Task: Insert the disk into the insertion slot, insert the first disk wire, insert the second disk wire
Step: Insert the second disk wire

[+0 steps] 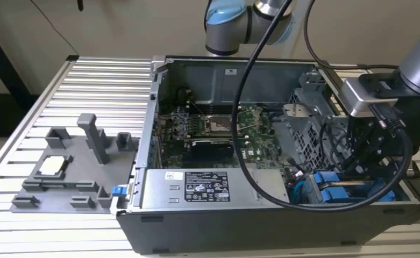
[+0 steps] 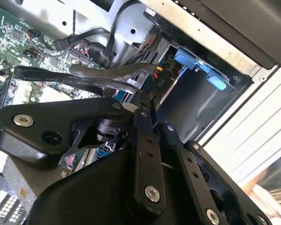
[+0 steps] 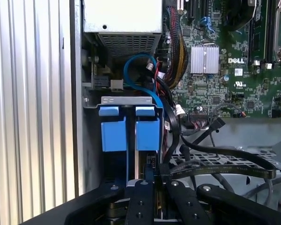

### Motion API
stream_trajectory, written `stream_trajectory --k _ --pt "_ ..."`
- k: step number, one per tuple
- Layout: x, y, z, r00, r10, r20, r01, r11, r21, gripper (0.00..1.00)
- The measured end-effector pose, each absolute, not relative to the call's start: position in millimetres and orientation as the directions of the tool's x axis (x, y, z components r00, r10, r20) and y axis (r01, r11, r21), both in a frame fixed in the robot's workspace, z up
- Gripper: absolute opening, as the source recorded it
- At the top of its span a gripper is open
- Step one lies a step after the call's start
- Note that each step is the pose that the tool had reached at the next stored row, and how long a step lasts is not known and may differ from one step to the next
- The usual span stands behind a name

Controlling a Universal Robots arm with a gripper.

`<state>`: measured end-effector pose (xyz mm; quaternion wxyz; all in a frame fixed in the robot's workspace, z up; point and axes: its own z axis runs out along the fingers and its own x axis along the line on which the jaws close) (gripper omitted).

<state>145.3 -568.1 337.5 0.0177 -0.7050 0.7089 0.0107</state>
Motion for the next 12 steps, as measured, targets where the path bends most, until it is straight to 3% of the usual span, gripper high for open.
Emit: stream_trajectory --k 10,12 --pt "145.3 -568.1 336.0 -0.005 -0.999 -0.041 -1.0 0.006 -0.01 0.16" --pt "145.3 -568.1 335.8 -0.005 -0.999 -0.041 -1.0 0.006 -0.01 0.24"
